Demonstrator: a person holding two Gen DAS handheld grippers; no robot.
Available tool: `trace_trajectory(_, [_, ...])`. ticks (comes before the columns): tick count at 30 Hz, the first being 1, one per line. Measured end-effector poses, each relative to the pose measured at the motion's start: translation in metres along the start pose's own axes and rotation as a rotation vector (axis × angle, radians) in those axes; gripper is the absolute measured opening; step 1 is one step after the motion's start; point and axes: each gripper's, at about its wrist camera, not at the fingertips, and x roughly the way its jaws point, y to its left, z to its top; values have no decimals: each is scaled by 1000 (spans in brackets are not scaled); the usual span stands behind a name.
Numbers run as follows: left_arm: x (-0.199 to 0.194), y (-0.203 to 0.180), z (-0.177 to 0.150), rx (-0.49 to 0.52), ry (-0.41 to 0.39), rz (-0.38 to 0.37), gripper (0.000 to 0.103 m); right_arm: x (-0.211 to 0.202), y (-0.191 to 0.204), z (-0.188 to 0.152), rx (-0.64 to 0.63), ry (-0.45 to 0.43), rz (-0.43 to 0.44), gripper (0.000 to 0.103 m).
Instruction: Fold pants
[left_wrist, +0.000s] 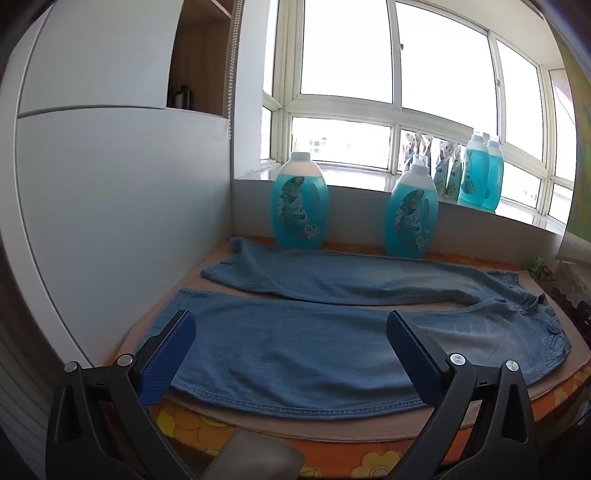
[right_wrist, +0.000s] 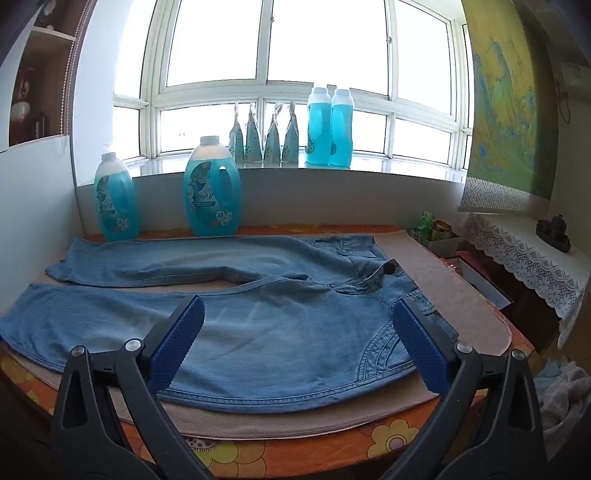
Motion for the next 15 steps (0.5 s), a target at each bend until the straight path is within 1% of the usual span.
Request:
trace_trajectory(1, [0, 0, 0, 0, 3, -2, 102, 1, 0, 0, 4, 12, 4, 103])
trace_trajectory(2, [2, 6, 2, -23, 13, -5, 102, 1, -1, 0, 6, 18, 7, 103])
trace_trajectory(5, [6, 12, 4, -19, 24, -17, 102, 1, -1, -1, 7, 15, 8, 103])
trace_trajectory(6, [3, 3, 6, 2, 16, 7, 102, 1, -1, -1, 8, 17, 9, 103])
trace_trajectory(8, [5, 5, 8, 1, 20, 3, 102, 1, 1, 0, 11, 20, 12, 103])
trace_trajectory(9, [-1, -1, 4, 7, 3, 15, 102, 4, 0, 1, 12, 22, 14, 103])
trace_trajectory(15, [-1, 1, 2, 7, -1, 17, 102, 3, 1, -1, 17, 21, 14, 103])
